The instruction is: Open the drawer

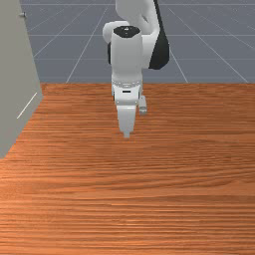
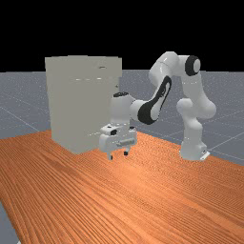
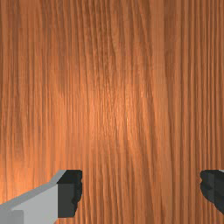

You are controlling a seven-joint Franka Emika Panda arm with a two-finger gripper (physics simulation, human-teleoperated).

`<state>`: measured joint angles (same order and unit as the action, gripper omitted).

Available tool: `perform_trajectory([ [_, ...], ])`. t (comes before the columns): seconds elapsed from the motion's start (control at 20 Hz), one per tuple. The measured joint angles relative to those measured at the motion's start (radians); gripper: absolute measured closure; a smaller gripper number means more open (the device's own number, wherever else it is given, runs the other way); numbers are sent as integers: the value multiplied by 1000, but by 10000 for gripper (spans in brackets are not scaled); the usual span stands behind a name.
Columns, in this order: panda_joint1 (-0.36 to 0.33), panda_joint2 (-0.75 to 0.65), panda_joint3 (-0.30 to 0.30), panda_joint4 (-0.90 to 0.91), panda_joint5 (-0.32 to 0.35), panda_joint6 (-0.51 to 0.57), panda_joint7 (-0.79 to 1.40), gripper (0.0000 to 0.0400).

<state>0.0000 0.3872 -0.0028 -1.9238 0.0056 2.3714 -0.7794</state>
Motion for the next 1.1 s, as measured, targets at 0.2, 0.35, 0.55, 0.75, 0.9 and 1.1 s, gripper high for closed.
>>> perform_trajectory([
  [0.2,-1,-4,-36,-11,-29,-48,54,34],
  [0.35,5,-223,-114,89,12,-569,646,315],
  [0.55,-21,-269,-175,156,156,-753,1316,388],
  [0.75,-27,-273,-180,151,203,-777,1439,398],
  [0.9,-23,-283,-177,156,210,-786,1458,400],
  [1.1,-20,-393,-182,197,170,-762,1479,400],
])
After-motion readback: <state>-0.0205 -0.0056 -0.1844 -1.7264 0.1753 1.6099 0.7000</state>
